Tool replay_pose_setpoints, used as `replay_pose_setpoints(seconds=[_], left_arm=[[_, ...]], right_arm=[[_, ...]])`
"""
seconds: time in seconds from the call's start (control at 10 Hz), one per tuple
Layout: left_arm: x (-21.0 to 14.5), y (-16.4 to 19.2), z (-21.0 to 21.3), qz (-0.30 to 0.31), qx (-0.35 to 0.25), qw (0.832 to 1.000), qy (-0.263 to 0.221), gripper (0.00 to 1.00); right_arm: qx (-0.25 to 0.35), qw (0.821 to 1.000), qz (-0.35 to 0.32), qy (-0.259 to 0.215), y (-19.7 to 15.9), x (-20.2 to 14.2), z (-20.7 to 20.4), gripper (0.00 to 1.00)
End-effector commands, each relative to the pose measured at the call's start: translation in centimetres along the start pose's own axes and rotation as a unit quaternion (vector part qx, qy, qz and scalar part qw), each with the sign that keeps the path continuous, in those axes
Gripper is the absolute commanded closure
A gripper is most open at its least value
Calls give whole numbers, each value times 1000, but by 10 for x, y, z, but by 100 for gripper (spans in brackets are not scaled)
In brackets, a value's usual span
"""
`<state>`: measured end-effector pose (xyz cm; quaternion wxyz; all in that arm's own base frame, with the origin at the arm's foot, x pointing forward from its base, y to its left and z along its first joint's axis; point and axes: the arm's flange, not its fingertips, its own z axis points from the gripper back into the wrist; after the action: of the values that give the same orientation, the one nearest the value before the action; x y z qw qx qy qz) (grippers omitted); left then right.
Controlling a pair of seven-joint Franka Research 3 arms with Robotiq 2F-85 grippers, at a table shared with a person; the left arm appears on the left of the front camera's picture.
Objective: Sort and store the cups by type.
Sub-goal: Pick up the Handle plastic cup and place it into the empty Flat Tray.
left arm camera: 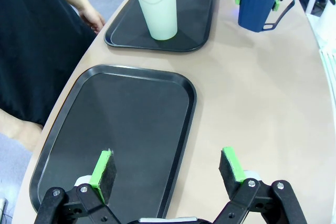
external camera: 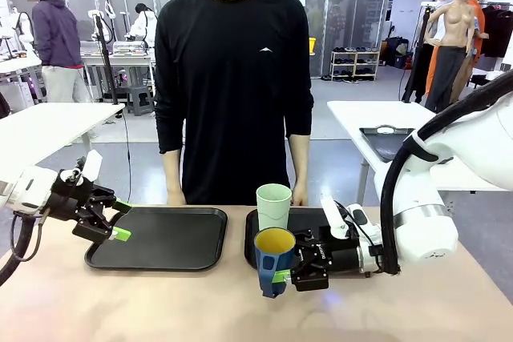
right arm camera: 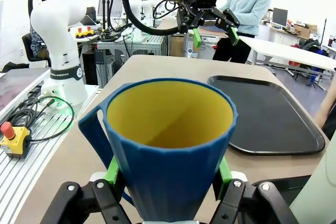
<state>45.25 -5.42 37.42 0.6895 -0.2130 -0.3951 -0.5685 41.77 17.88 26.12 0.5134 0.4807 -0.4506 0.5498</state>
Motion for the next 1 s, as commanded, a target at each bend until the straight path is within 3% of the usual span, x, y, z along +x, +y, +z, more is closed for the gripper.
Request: replay_pose_setpoints(seconds=[0.0, 0.1, 0.2, 0.6, 0.9], left_arm=[[0, -1, -2, -7, 8, 1000, -12, 0], [0, -1, -2, -7, 8, 1000, -12, 0], [0, -1, -2, -7, 8, 1000, -12, 0], [0, -1, -2, -7, 8, 1000, -12, 0], [0, -1, -2, -7, 8, 1000, -12, 0]], right_arm=[[-4, 1000, -1, 3, 0, 0, -2, 57], [-4, 1000, -1, 3, 0, 0, -2, 57], [0, 1000, 0, 0, 0, 0, 0, 24], [-78, 997, -5, 19, -8, -15, -71, 24], [-95, 995, 6, -6, -14, -20, -114, 24]])
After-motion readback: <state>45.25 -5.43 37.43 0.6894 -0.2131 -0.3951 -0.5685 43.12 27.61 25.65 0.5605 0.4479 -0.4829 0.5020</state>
